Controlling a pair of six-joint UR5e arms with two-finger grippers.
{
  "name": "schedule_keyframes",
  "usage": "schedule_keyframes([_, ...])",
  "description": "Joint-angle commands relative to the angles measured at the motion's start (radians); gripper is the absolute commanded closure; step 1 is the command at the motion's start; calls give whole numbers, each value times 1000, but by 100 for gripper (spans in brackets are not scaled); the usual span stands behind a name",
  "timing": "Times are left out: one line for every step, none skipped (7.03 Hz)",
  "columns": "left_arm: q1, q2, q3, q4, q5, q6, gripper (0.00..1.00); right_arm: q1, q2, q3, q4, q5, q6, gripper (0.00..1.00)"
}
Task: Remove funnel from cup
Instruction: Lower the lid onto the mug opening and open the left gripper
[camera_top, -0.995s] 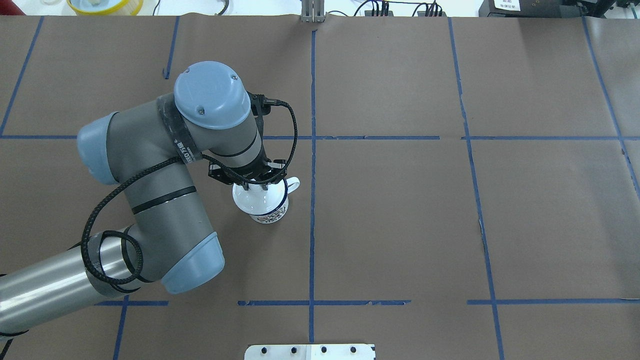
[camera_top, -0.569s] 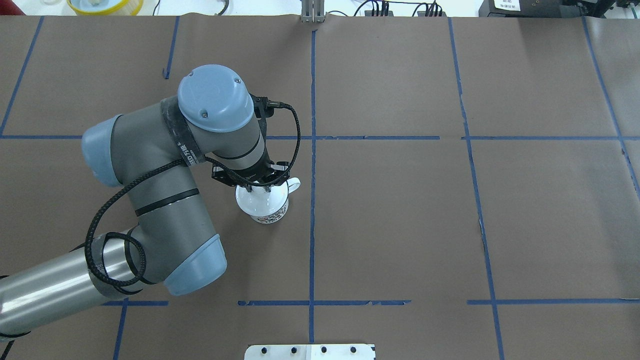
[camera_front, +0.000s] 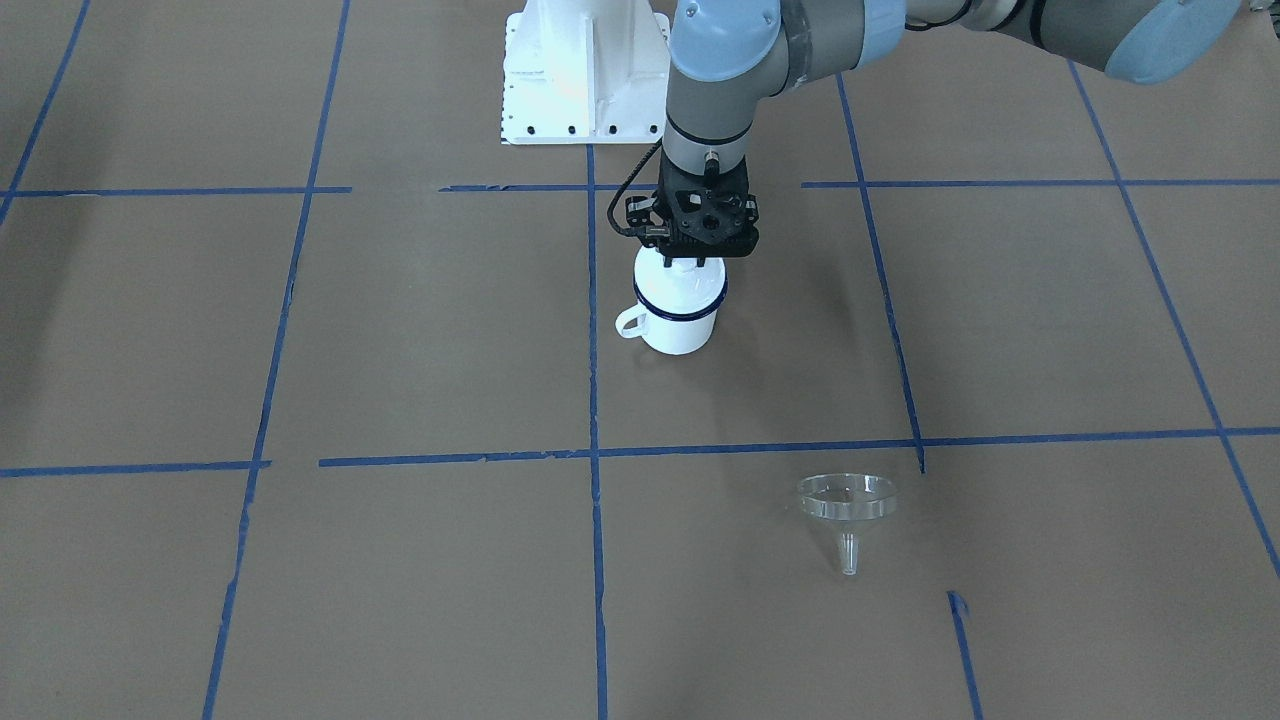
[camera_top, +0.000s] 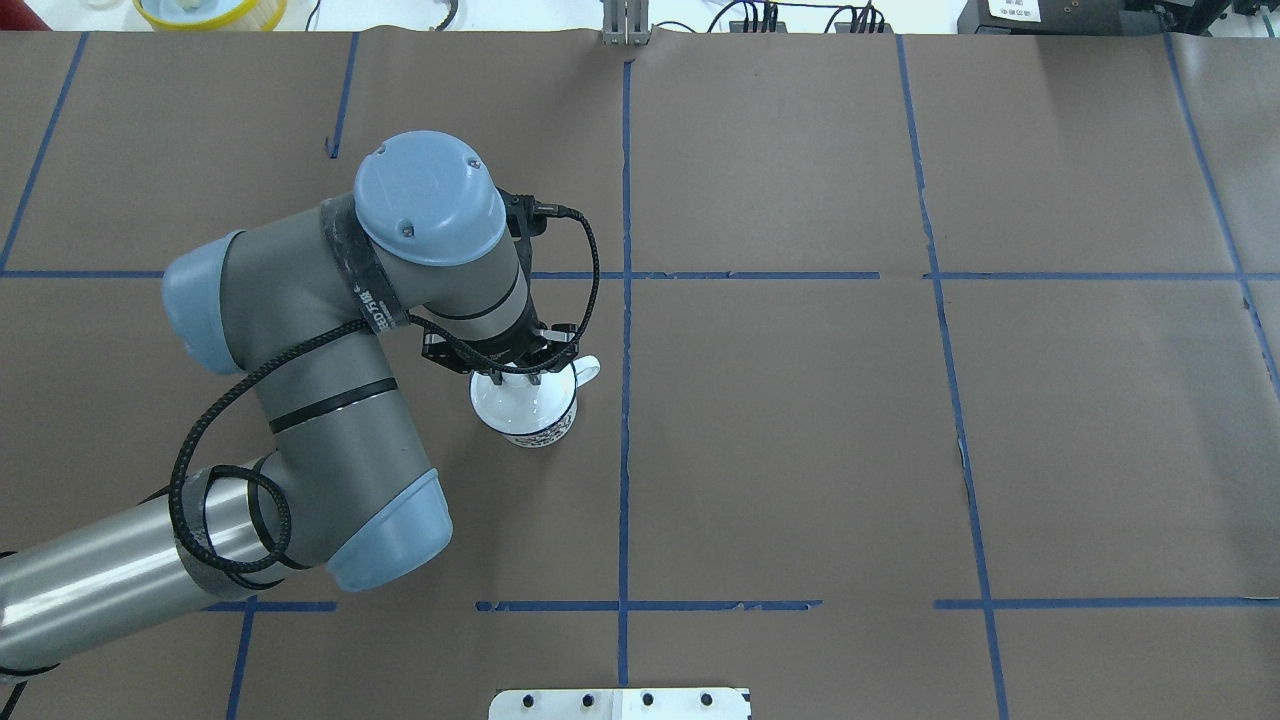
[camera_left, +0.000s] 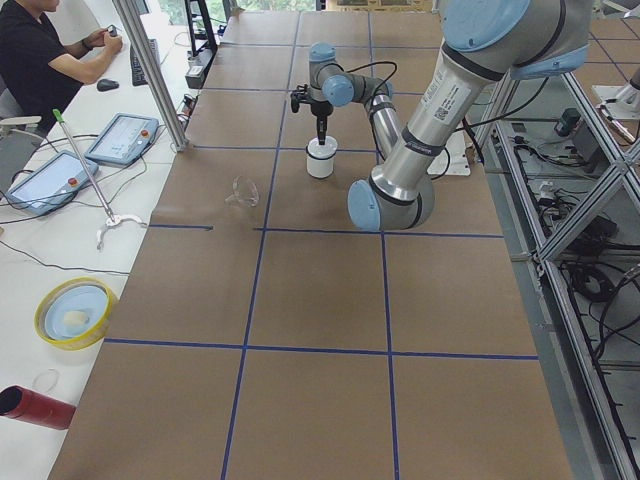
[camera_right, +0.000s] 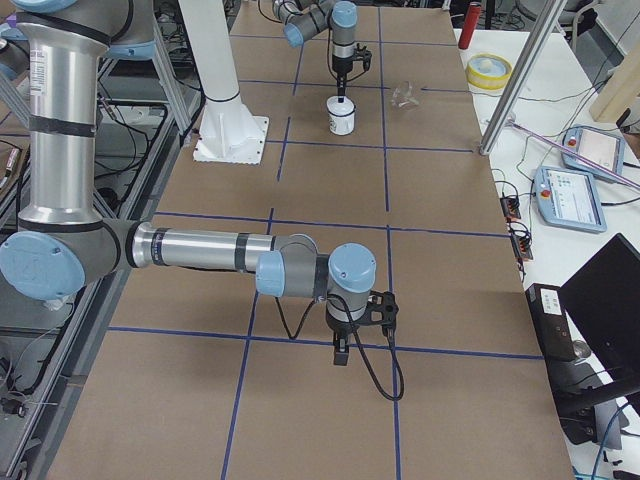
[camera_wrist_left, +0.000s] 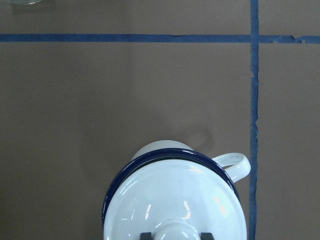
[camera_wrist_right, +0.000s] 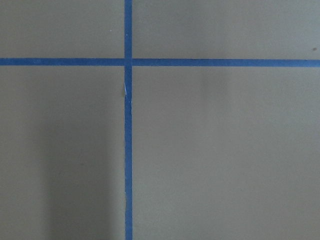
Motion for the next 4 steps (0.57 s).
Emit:
schedule_keyframes([0,1,-7,0,0,0,100,0,0,0,0,0,0,0])
schedule_keyframes([0,-1,-4,0,0,0,100,0,2,0,0,0,0,0])
schedule_keyframes([0,-1,-1,-2,0,6,100,0,2,0,0,0,0,0])
schedule_keyframes([0,-2,1,-2,0,9,100,0,2,0,0,0,0,0])
